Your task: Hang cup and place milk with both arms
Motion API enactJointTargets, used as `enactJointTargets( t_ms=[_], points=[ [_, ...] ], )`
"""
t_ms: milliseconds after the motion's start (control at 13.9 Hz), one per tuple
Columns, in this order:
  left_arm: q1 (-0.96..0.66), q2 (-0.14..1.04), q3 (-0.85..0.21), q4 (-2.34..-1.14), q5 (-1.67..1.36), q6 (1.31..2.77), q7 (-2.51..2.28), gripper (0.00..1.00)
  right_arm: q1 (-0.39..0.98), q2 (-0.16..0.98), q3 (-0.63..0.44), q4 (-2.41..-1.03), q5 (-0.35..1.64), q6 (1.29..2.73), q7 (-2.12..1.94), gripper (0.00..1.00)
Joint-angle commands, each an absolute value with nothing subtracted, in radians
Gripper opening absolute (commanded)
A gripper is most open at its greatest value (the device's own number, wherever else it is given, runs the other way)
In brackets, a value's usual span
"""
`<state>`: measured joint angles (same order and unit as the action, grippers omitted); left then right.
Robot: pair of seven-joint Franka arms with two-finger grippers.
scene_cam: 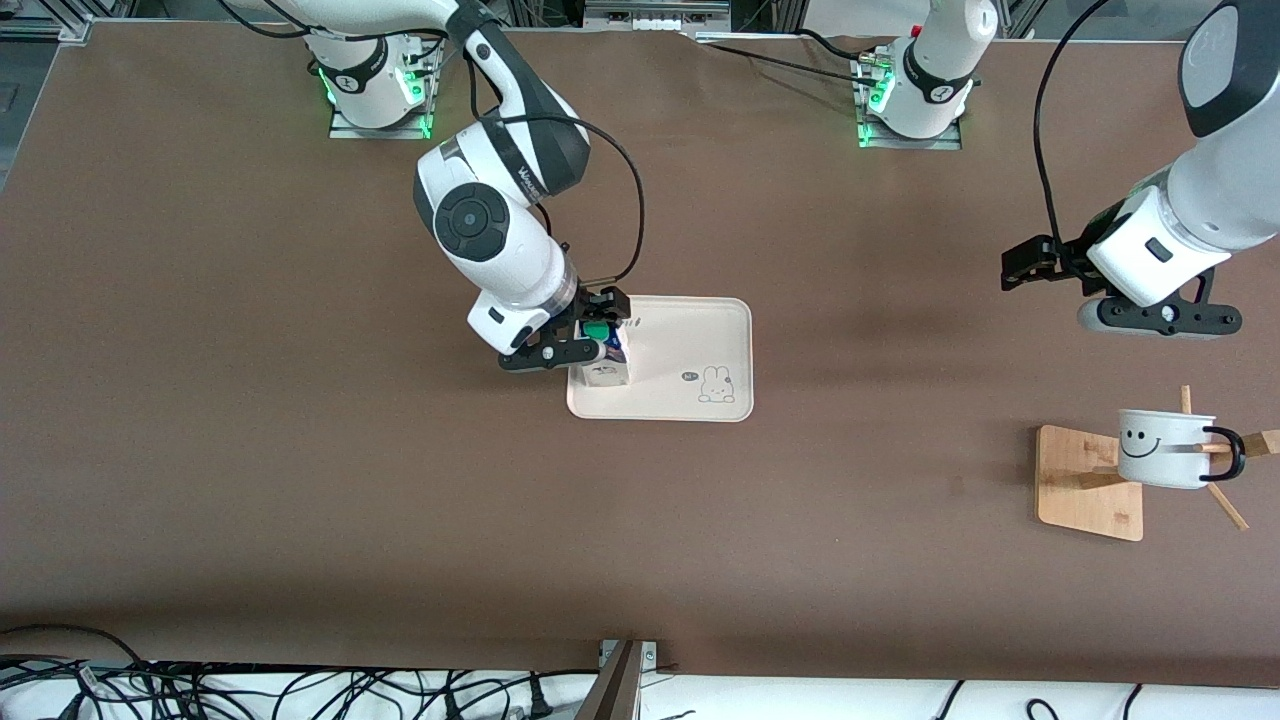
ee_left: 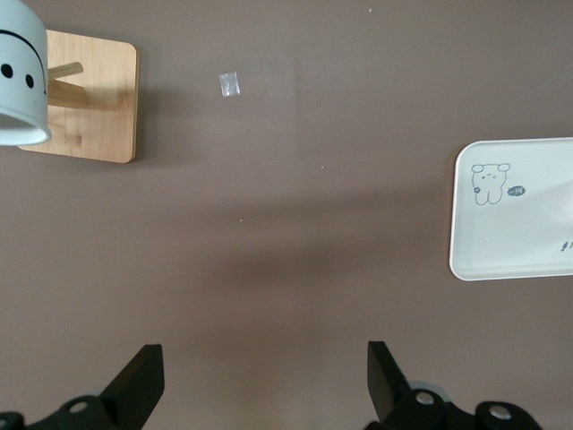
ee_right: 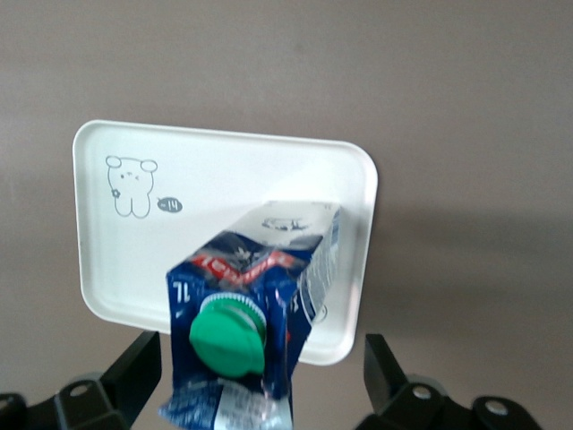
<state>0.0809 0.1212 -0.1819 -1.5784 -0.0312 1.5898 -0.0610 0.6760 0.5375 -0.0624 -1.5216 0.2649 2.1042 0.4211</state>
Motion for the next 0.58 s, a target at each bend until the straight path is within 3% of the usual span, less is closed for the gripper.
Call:
enactJointTargets(
  t_ms=[0,144,503],
  points=[
    [0.087,0.129,-0.179,-1.465,-0.048,1.493,-0.067,1.0,0.689,0.578,-0.074,-1.499,0.276,2.158,0.433,1.0],
    [0.09,0.13,-0.178,-1.392,-0.046,1.421,-0.064,1.0,0.695,0.583,-0.074,-1.5,0.276,2.164,0.433,1.0],
    [0.083,0.121,-0.19,-1.388,-0.041,1.391,-0.058,1.0,0.715,0.591,-0.075,-1.502,0.272,2.152,0.43,0.98]
  ],
)
